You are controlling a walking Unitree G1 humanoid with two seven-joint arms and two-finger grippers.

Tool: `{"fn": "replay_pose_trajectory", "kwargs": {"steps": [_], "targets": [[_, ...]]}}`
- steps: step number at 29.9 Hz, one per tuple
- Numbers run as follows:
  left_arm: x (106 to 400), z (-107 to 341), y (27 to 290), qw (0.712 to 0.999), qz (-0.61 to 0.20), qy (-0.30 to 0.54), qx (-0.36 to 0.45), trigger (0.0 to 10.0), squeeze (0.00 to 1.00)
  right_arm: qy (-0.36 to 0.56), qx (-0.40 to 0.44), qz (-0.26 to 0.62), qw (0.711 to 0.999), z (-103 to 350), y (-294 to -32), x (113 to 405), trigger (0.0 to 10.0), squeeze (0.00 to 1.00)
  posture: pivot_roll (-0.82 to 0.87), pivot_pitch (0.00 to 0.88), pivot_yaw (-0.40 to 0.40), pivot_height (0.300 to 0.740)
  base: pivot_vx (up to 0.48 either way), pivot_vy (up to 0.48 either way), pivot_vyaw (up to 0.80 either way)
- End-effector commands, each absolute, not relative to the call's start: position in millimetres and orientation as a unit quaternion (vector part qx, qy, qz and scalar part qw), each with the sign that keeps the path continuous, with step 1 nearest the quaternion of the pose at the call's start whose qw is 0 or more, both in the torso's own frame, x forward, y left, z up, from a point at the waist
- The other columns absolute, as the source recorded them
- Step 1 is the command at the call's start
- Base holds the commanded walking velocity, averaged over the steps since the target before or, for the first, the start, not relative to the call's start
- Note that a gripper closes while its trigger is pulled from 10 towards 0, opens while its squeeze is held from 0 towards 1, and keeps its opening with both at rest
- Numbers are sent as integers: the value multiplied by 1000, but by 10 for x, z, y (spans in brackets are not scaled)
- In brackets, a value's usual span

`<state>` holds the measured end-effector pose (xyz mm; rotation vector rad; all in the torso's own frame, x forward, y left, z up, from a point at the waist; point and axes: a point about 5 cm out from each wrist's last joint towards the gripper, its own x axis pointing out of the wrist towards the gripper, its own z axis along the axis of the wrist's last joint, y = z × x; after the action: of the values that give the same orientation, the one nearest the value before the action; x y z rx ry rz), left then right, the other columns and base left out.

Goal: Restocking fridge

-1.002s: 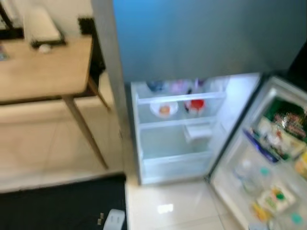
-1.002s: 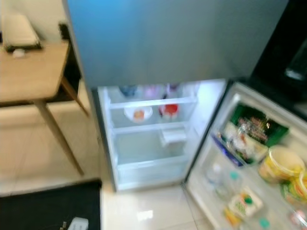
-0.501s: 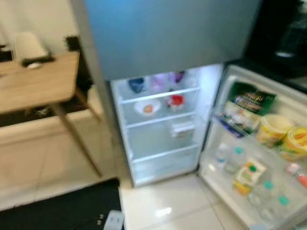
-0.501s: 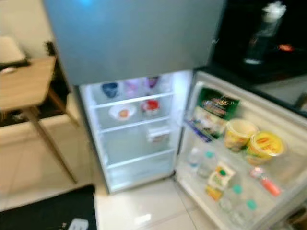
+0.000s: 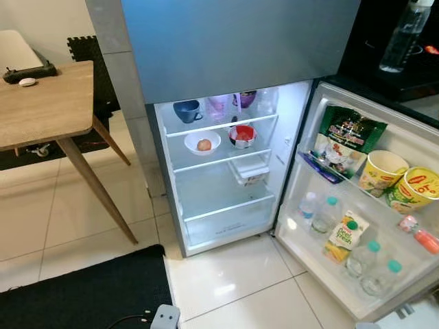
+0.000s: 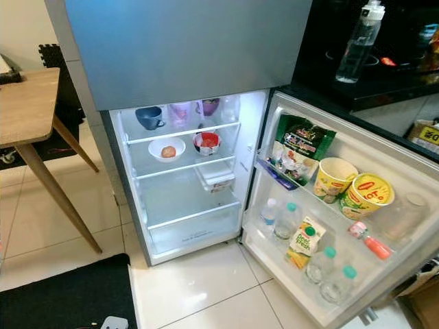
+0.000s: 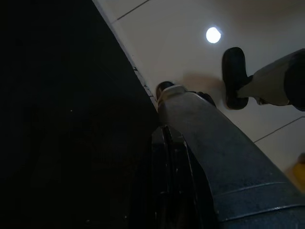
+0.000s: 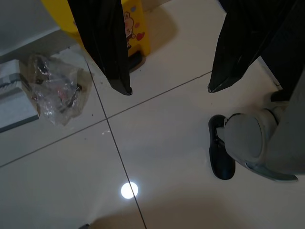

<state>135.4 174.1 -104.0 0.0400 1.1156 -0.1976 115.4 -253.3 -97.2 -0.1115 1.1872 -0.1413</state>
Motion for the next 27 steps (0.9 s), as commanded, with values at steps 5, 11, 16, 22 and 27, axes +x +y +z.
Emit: {"fn": "replay_pose_trajectory", "kwargs": {"steps": [5, 11, 16, 22, 27], "targets": [[1312, -1049, 1799, 838, -94, 537, 23, 10000, 0, 555, -50, -67, 827, -967, -2536, 1164, 10000, 0, -92, 0, -6, 740, 0, -426, 0], [1318, -1047, 1794, 838, -97, 537, 22, 10000, 0, 556, -50, -67, 827, -970, -2539, 1149, 10000, 0, -92, 0, -4, 740, 0, -457, 0], [1329, -1044, 1773, 839, -100, 535, 16, 10000, 0, 557, -51, -66, 826, -969, -2553, 1136, 10000, 0, -92, 0, -6, 740, 0, -461, 0], [1344, -1042, 1771, 841, -91, 533, 17, 10000, 0, 561, -58, -60, 824, -967, -2563, 1136, 10000, 0, -92, 0, -9, 740, 0, -161, -384], [1343, -1042, 1782, 840, -89, 534, 24, 10000, 0, 558, -54, -63, 826, -965, -2558, 1146, 10000, 0, -92, 0, -8, 740, 0, 0, -615]]}}
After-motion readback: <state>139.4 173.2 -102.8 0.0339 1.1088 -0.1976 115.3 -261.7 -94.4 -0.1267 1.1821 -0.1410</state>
